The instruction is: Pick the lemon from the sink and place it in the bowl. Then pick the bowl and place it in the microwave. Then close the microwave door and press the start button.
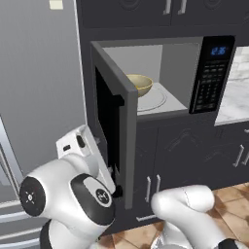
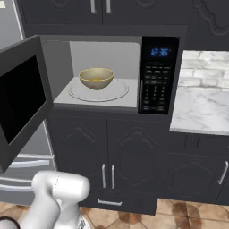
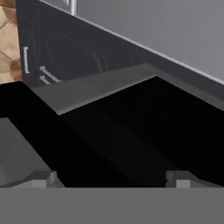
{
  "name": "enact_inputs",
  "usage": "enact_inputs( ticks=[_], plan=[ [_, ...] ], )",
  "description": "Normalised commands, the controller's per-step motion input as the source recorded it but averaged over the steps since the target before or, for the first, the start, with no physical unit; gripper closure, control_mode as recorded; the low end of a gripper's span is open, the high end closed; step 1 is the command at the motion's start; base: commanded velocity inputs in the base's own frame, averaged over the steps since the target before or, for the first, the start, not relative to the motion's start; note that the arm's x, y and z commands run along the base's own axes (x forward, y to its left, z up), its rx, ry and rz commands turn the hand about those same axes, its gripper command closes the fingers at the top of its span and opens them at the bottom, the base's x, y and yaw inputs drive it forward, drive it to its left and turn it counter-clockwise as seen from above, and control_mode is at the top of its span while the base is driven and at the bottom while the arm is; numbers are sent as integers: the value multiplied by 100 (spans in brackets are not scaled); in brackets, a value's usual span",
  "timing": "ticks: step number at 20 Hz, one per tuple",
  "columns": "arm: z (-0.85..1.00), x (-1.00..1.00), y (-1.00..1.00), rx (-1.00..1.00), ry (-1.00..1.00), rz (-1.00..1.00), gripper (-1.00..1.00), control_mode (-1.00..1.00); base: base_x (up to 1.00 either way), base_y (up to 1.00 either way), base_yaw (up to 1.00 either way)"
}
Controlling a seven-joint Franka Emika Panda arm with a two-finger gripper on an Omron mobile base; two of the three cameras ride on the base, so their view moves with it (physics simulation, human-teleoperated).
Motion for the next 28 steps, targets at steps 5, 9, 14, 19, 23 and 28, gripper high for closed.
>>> enact_inputs(
  ticks=[5,9,14,19,23,28],
  plan=[
    [-6,34,-98,16,0,0,-100,-100,0,0,0],
    [0,16,-100,24,0,0,-100,-100,0,0,0],
    [0,58,-100,23,0,1,-100,-100,0,0,0],
    [0,93,-100,18,0,4,-100,-100,0,0,0],
    [0,100,-100,15,0,5,-100,-100,0,0,0],
    [0,100,-100,9,0,4,-100,-100,0,0,0]
  ],
)
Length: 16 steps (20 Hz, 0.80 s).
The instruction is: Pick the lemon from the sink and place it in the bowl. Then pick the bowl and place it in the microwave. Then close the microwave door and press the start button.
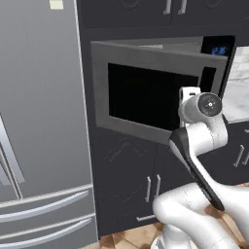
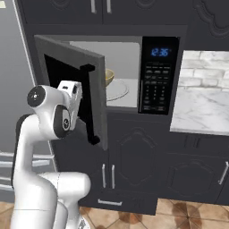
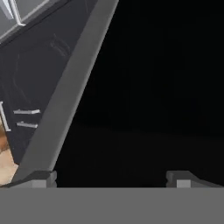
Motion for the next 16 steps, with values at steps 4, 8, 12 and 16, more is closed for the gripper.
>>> enact_inputs(
  ticks=[4,8,12,16],
  plan=[
    [0,100,-89,3,0,0,-100,-100,0,0,0],
    [0,100,-55,0,0,0,-100,-100,0,0,0],
    [-4,100,-11,0,0,0,-100,-100,0,0,0],
    [-1,100,0,0,0,0,-100,-100,0,0,0]
  ],
)
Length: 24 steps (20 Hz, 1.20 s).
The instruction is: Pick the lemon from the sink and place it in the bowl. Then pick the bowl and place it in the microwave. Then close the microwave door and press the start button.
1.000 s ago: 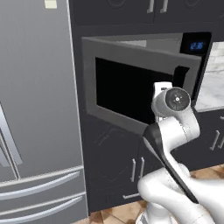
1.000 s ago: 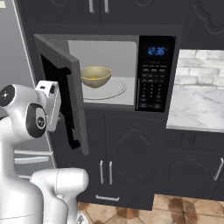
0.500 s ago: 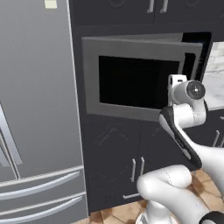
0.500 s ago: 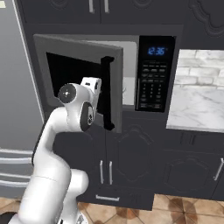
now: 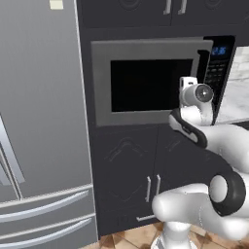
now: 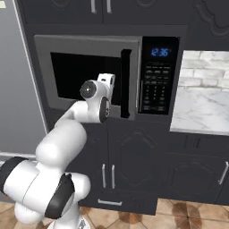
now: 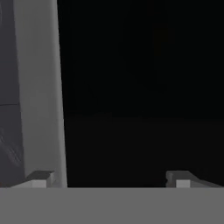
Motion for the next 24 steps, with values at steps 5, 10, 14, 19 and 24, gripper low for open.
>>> enact_inputs(
  ticks=[5,10,14,19,24],
  plan=[
    [0,99,0,0,0,0,-100,-100,0,0,0],
    [0,57,-4,0,0,3,-100,-100,0,0,0],
    [0,-31,-23,6,-5,11,-100,-100,0,0,0],
    [-7,-100,-10,6,-11,14,-100,-100,0,0,0],
    [-6,-95,-83,12,-9,17,-100,-100,0,0,0]
  ],
)
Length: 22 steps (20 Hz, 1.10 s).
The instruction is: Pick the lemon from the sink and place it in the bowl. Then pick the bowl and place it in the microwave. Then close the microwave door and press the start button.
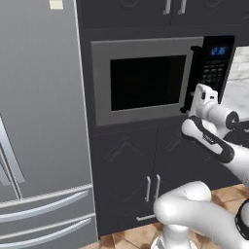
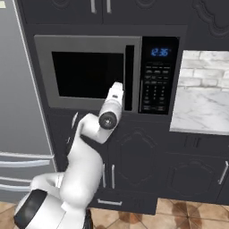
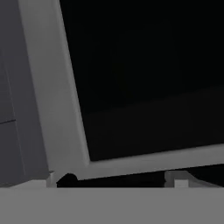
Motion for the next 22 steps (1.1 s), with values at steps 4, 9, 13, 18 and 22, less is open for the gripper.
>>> enact_inputs(
  ticks=[4,9,13,18,22],
  plan=[
    [-34,-28,-100,17,0,17,-100,-100,0,0,0],
    [-49,5,-55,9,1,8,-100,-100,0,0,0],
    [-36,14,-29,1,-8,0,-100,-100,0,0,0],
    [-14,37,-7,0,-7,-5,100,-100,0,0,0],
    [0,23,-6,0,-5,-2,100,-100,0,0,0]
  ],
)
